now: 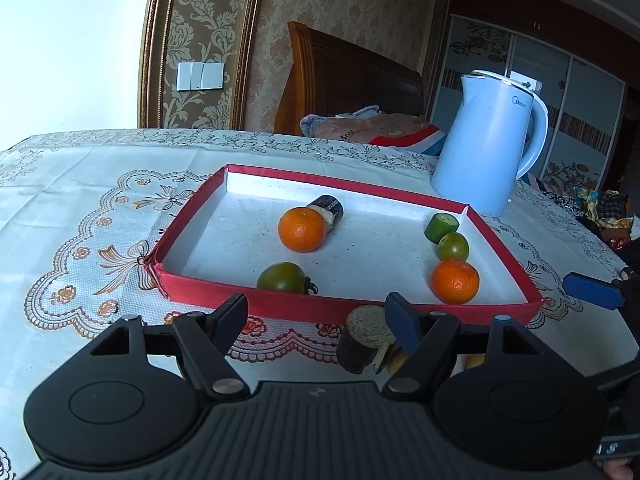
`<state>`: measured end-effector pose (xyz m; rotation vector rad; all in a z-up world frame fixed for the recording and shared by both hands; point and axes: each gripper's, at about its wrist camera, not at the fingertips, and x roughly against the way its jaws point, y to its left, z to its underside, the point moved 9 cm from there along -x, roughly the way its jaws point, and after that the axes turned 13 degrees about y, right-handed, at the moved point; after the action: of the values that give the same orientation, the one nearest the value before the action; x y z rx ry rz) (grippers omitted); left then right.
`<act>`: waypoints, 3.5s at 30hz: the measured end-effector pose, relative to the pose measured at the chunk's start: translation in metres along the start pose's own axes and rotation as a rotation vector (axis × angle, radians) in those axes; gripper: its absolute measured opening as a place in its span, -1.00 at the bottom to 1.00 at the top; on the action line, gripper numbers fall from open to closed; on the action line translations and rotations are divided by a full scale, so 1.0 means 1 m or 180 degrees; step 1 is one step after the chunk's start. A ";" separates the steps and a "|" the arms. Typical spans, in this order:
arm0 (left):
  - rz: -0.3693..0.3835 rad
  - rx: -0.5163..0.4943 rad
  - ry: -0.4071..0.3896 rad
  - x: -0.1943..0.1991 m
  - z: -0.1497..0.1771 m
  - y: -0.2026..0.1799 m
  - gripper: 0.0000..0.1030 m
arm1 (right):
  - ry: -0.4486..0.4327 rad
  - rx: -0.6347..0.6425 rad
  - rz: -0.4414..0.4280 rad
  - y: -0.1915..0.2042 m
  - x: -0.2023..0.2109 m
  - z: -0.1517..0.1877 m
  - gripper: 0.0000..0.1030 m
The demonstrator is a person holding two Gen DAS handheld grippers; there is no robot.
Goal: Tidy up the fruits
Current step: 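Lower the left tool onto the dark eggplant piece and close it, then grasp the dark round eggplant slice with the right tool while the left tool holds its eggplant piece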
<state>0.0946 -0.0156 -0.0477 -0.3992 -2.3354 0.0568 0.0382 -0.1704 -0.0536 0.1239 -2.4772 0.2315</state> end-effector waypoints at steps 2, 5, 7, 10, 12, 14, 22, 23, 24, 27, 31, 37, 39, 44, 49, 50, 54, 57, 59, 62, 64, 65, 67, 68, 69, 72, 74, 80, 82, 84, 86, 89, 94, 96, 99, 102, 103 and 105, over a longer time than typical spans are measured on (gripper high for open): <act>0.0058 -0.0033 0.0043 -0.005 -0.003 -0.006 0.47 | 0.0077 -0.0288 0.0012 -0.017 -0.006 0.000 1.00; 0.0062 -0.0163 0.0134 -0.012 -0.001 -0.015 0.47 | 0.0184 -0.0677 -0.0037 -0.040 -0.015 0.003 1.00; 0.0071 -0.0295 0.0185 -0.016 0.002 -0.023 0.47 | 0.0222 -0.0898 -0.0061 -0.053 -0.018 0.006 1.00; -0.0100 -0.0425 0.0222 -0.023 0.003 -0.028 0.47 | 0.0245 -0.1143 -0.0121 -0.066 -0.022 0.010 1.00; -0.0185 -0.0437 0.0243 -0.027 0.005 -0.027 0.47 | 0.0268 -0.1222 -0.0163 -0.068 -0.023 0.012 1.00; -0.0189 -0.0379 0.0244 -0.026 0.004 -0.022 0.47 | 0.0251 -0.1221 -0.0143 -0.068 -0.023 0.011 1.00; -0.0568 -0.0079 0.0235 -0.021 0.003 0.014 0.51 | 0.0038 -0.0754 -0.0447 -0.036 0.001 0.005 1.00; -0.0606 -0.0055 0.0232 -0.021 0.003 0.016 0.51 | 0.0017 -0.0621 -0.0579 -0.026 0.007 0.006 1.00; -0.0615 -0.0029 0.0238 -0.021 0.003 0.018 0.54 | 0.0018 -0.0456 -0.0720 -0.013 0.013 0.008 1.00; -0.0630 -0.0010 0.0300 -0.024 0.004 0.021 0.56 | 0.0085 -0.0042 -0.0841 0.020 0.022 0.019 1.00; -0.0636 0.0006 0.0326 -0.025 0.005 0.022 0.57 | 0.0103 0.0237 -0.0857 0.047 0.027 0.022 0.97; -0.0615 0.0057 0.0396 -0.028 0.007 0.025 0.58 | 0.0298 0.0315 -0.1010 0.063 0.019 0.022 0.72; -0.0627 0.0045 0.0399 -0.029 0.008 0.025 0.58 | 0.0327 0.0283 -0.1060 0.063 0.017 0.023 0.61; -0.0642 0.0031 0.0412 -0.030 0.008 0.024 0.58 | 0.0471 0.0254 -0.1106 0.067 0.008 0.024 0.55; -0.0659 0.0012 0.0420 -0.031 0.008 0.023 0.58 | 0.0573 0.0316 -0.1106 0.077 0.003 0.025 0.28; -0.0659 0.0012 0.0420 -0.031 0.008 0.023 0.58 | 0.0618 0.0320 -0.1110 0.078 0.001 0.025 0.22; -0.0679 -0.0010 0.0425 -0.031 0.009 0.023 0.57 | 0.0699 0.0213 -0.1106 0.078 -0.005 0.025 0.21; -0.0683 -0.0015 0.0428 -0.032 0.009 0.023 0.58 | 0.0710 0.0202 -0.1093 0.078 -0.006 0.025 0.21; -0.0688 -0.0021 0.0429 -0.032 0.009 0.023 0.58 | 0.0713 0.0222 -0.1074 0.079 -0.007 0.025 0.21; -0.0706 -0.0016 0.0435 -0.033 0.009 0.023 0.63 | 0.0715 0.0224 -0.1063 0.079 -0.008 0.024 0.20; -0.0707 -0.0016 0.0435 -0.033 0.009 0.023 0.63 | 0.0715 0.0228 -0.1053 0.079 -0.009 0.024 0.20; -0.0707 -0.0017 0.0435 -0.033 0.009 0.023 0.63 | 0.0714 0.0230 -0.1047 0.079 -0.009 0.024 0.19; -0.0703 -0.0022 0.0438 -0.033 0.009 0.023 0.65 | 0.0715 0.0230 -0.1047 0.079 -0.009 0.024 0.19; -0.0697 -0.0035 0.0445 -0.034 0.009 0.023 0.69 | 0.0713 0.0231 -0.1045 0.079 -0.009 0.024 0.19; -0.0701 -0.0044 0.0449 -0.035 0.009 0.022 0.73 | 0.0714 0.0231 -0.1045 0.079 -0.009 0.024 0.19; -0.0716 -0.0013 0.0460 -0.036 0.010 0.025 0.79 | 0.0714 0.0226 -0.1039 0.079 -0.010 0.023 0.19; -0.0724 -0.0020 0.0460 -0.036 0.010 0.024 0.80 | 0.0714 0.0224 -0.1028 0.080 -0.011 0.023 0.19; -0.0750 0.0000 0.0462 -0.037 0.010 0.025 0.88 | 0.0691 0.0246 -0.0980 0.080 -0.011 0.022 -0.03; -0.0749 0.0003 0.0464 -0.037 0.010 0.026 0.88 | 0.0690 0.0239 -0.0975 0.079 -0.010 0.022 -0.10; -0.0749 0.0002 0.0465 -0.037 0.010 0.026 0.88 | 0.0686 0.0241 -0.0973 0.079 -0.010 0.022 -0.12; -0.0749 0.0002 0.0465 -0.037 0.010 0.026 0.89 | 0.0679 0.0233 -0.0948 0.078 -0.010 0.022 -0.24; -0.0741 -0.0004 0.0463 -0.037 0.010 0.026 0.89 | 0.0667 0.0249 -0.0932 0.079 -0.010 0.022 -0.25; -0.0731 -0.0019 0.0461 -0.037 0.010 0.026 0.89 | 0.0656 0.0255 -0.0926 0.078 -0.009 0.022 -0.26; -0.0725 -0.0018 0.0460 -0.036 0.010 0.026 0.88 | 0.0649 0.0256 -0.0923 0.078 -0.009 0.022 -0.26; -0.0732 -0.0016 0.0443 -0.034 0.010 0.027 0.79 | 0.0640 0.0252 -0.0919 0.078 -0.009 0.022 -0.26; -0.0720 -0.0021 0.0430 -0.033 0.009 0.027 0.69 | 0.0623 0.0243 -0.0909 0.078 -0.008 0.021 -0.26; -0.0715 -0.0039 0.0420 -0.032 0.009 0.027 0.64 | 0.0613 0.0238 -0.0904 0.078 -0.007 0.021 -0.26; -0.0711 -0.0090 0.0389 -0.030 0.009 0.023 0.29 | 0.0599 0.0231 -0.0901 0.077 -0.007 0.021 -0.26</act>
<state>0.1146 -0.0015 -0.0779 -0.1492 -2.2472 -0.1055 0.0201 -0.0989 -0.0844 0.4584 -2.2333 0.2015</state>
